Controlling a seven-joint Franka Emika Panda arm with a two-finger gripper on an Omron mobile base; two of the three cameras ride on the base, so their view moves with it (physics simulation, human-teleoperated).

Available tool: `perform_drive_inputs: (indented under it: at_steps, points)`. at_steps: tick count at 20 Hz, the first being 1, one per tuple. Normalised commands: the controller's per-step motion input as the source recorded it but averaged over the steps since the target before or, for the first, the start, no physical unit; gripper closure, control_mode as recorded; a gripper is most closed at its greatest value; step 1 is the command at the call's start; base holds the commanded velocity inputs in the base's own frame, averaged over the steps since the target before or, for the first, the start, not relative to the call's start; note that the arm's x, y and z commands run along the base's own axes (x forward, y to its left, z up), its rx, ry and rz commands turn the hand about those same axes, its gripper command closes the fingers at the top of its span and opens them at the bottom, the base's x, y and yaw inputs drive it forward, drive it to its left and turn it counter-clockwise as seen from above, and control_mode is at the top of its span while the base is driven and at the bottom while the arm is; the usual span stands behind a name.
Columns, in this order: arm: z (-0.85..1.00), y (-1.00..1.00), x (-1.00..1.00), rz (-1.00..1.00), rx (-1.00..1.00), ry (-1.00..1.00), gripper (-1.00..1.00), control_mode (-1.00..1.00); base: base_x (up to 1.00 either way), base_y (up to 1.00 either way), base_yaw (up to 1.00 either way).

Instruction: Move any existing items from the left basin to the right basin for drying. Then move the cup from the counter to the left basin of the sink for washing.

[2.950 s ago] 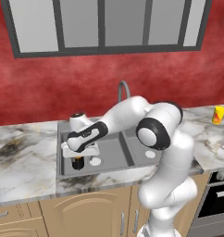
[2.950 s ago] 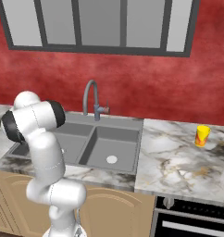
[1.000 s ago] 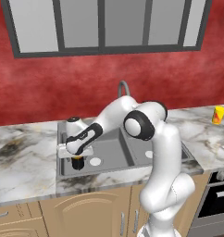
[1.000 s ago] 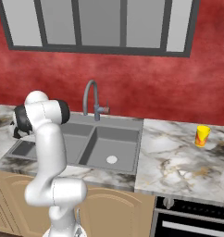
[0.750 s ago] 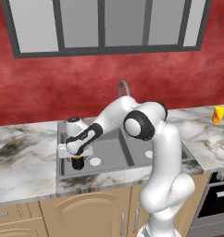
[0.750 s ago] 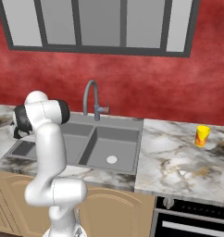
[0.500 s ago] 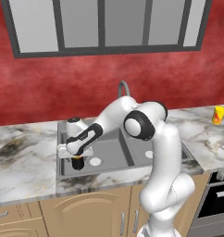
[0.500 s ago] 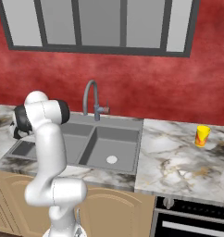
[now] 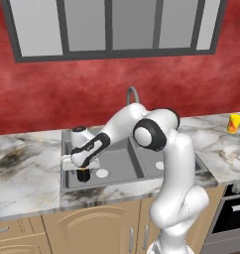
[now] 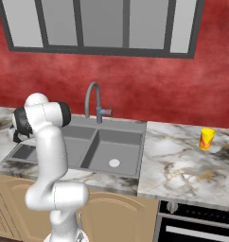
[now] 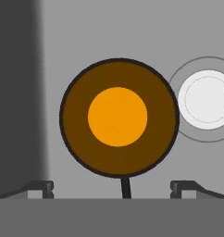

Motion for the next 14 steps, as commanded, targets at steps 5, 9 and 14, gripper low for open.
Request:
perform_drive_inputs:
  at_steps: [5,9,14]
  points:
    - [-0.1,-0.03,-0.04,0.0,0.0,0.0,-1.0,-1.0,0.0,0.0,0.0]
    - [-0.14,-0.05,-0.09,0.0,0.0,0.0,-1.0,-1.0,0.0,0.0,0.0]
    - [-0.17,-0.09,-0.07,0.0,0.0,0.0,-1.0,-1.0,0.0,0.0,0.0]
